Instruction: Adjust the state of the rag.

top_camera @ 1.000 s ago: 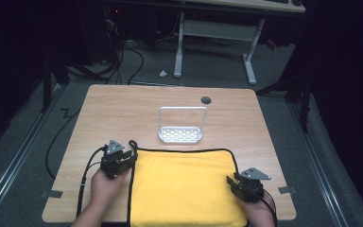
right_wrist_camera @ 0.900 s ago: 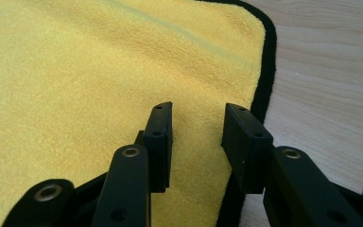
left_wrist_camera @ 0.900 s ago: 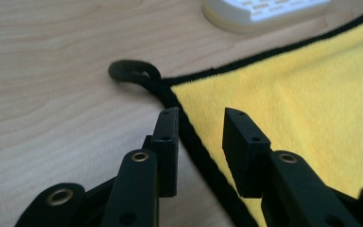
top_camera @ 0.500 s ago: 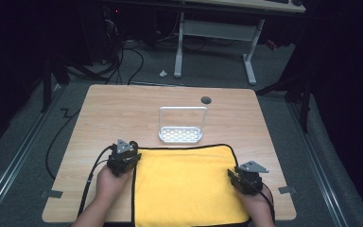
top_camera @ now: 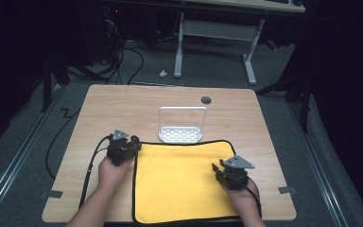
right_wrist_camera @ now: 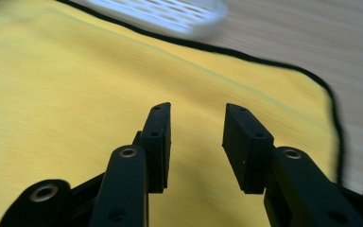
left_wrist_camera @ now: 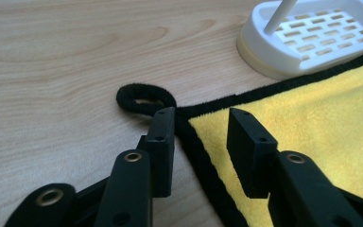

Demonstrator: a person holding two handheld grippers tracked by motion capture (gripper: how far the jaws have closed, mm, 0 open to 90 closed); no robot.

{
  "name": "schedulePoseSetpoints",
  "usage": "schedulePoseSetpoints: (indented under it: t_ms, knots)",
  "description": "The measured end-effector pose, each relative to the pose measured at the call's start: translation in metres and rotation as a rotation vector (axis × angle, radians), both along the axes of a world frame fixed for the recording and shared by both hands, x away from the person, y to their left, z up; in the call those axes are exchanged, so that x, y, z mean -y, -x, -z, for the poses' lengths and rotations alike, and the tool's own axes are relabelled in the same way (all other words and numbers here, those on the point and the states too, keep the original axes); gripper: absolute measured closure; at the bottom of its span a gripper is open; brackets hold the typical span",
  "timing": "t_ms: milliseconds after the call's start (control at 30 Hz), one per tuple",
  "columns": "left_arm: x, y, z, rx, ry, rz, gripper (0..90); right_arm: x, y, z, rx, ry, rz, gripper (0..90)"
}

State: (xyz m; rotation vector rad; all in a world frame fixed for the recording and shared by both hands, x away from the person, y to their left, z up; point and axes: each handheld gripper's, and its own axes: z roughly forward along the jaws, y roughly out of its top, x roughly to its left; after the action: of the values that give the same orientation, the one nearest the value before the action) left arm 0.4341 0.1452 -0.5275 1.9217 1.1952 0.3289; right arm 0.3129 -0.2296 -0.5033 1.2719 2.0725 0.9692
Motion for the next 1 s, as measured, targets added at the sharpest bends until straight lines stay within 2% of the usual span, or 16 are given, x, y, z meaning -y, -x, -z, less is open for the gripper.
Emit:
schedulePoseSetpoints:
  t_ms: [100, 133, 167, 200, 233, 267, 300, 400, 533, 567, 667, 733, 767, 833, 900, 1000]
  knots:
    - [0.001, -0.005, 0.000, -0.008, 0.011, -0.006, 58.4, -0.024, 0.004, -0.002, 0.012, -0.003, -0.054, 61.6]
    - [0.001, -0.006, 0.001, -0.018, 0.007, -0.025, 56.1, -0.049, 0.008, 0.000, 0.018, -0.005, -0.108, 61.5]
    - [0.001, -0.008, 0.004, -0.040, 0.016, -0.035, 56.1, -0.049, 0.008, 0.000, 0.018, -0.005, -0.108, 61.5]
    - [0.000, -0.009, 0.006, -0.039, 0.037, -0.035, 54.7, -0.062, 0.010, 0.001, 0.012, -0.005, -0.137, 61.4]
    - [0.000, -0.010, 0.006, -0.039, 0.039, -0.037, 54.4, -0.086, 0.016, 0.002, 0.011, -0.003, -0.202, 61.1]
    - [0.001, -0.010, 0.006, -0.046, 0.055, -0.028, 54.4, -0.098, 0.019, 0.003, 0.002, -0.009, -0.227, 61.1]
    - [0.001, -0.010, 0.006, -0.046, 0.055, -0.028, 54.9, -0.098, 0.019, 0.003, 0.002, -0.009, -0.227, 61.1]
    - [0.004, -0.009, 0.007, -0.044, 0.059, -0.003, 56.8, -0.133, 0.027, 0.006, -0.005, -0.002, -0.311, 60.0]
    - [0.005, -0.009, 0.008, -0.040, 0.061, -0.004, 59.9, -0.151, 0.031, 0.008, -0.010, -0.001, -0.345, 59.6]
    - [0.005, -0.010, 0.008, -0.040, 0.061, -0.005, 63.3, -0.160, 0.032, 0.010, -0.019, -0.012, -0.361, 59.3]
    - [0.010, -0.011, 0.006, -0.026, 0.004, 0.018, 67.3, -0.169, 0.033, 0.012, -0.028, -0.013, -0.374, 58.5]
    - [0.012, -0.010, 0.007, -0.032, 0.014, 0.037, 75.3, -0.182, 0.030, 0.015, -0.071, -0.021, -0.395, 54.8]
    - [0.014, -0.010, 0.008, -0.035, 0.026, 0.044, 75.3, -0.182, 0.030, 0.015, -0.071, -0.021, -0.395, 54.8]
    - [0.018, -0.006, 0.008, -0.004, -0.014, 0.055, 82.5, -0.194, 0.029, 0.018, -0.082, -0.027, -0.417, 51.7]
    - [0.018, -0.006, 0.008, -0.003, -0.012, 0.055, 83.5, -0.198, 0.029, 0.018, -0.096, -0.034, -0.420, 50.4]
    - [0.015, -0.007, 0.009, -0.023, 0.017, 0.054, 85.5, -0.209, 0.031, 0.021, -0.116, -0.034, -0.447, 47.0]
